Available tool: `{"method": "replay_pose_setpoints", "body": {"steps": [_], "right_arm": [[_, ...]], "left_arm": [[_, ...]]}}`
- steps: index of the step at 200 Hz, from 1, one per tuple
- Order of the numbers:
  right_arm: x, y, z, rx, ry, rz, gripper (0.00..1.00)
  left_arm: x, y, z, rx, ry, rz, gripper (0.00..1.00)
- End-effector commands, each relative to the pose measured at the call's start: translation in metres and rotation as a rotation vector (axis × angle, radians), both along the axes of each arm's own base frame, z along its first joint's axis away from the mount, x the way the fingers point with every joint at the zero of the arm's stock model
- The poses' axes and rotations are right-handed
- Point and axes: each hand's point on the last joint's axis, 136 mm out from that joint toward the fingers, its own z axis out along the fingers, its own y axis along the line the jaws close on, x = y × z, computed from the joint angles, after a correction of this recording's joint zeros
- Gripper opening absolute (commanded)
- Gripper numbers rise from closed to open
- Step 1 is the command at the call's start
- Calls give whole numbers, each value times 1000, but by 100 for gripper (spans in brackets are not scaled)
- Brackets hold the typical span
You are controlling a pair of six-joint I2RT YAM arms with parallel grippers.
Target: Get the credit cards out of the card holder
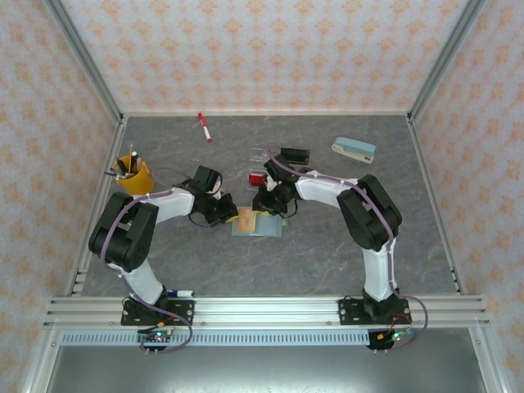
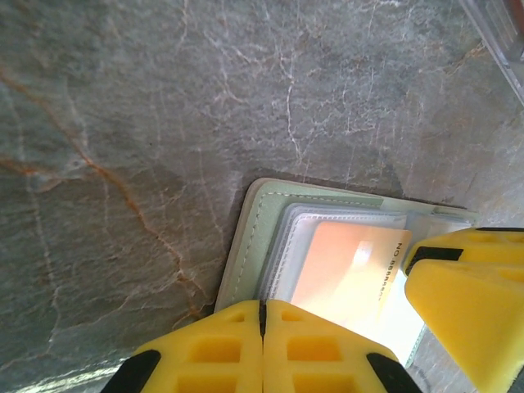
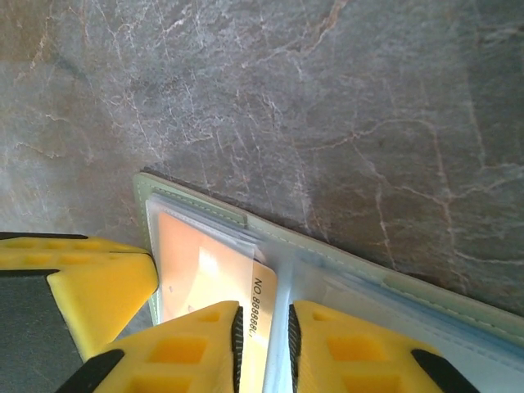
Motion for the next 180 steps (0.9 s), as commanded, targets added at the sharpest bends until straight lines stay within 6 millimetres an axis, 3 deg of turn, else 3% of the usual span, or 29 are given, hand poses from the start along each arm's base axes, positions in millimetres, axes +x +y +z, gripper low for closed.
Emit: {"method": "replay_pose_setpoints", "body": {"steps": [1, 60, 122, 180], "right_arm": [[2, -1, 2, 18, 16, -37, 24], [-1, 4, -6, 38, 57, -39, 23], [-1, -15, -16, -74, 42, -57, 24], [-2, 14, -5, 110, 55, -10, 13]], "left_arm": [[-5, 9, -13, 67, 42, 18, 5], [-21, 18, -27, 108, 89, 28, 3], [-27, 23, -33, 127, 108, 34, 3], [-26, 20, -33, 110, 106, 27, 1]]}}
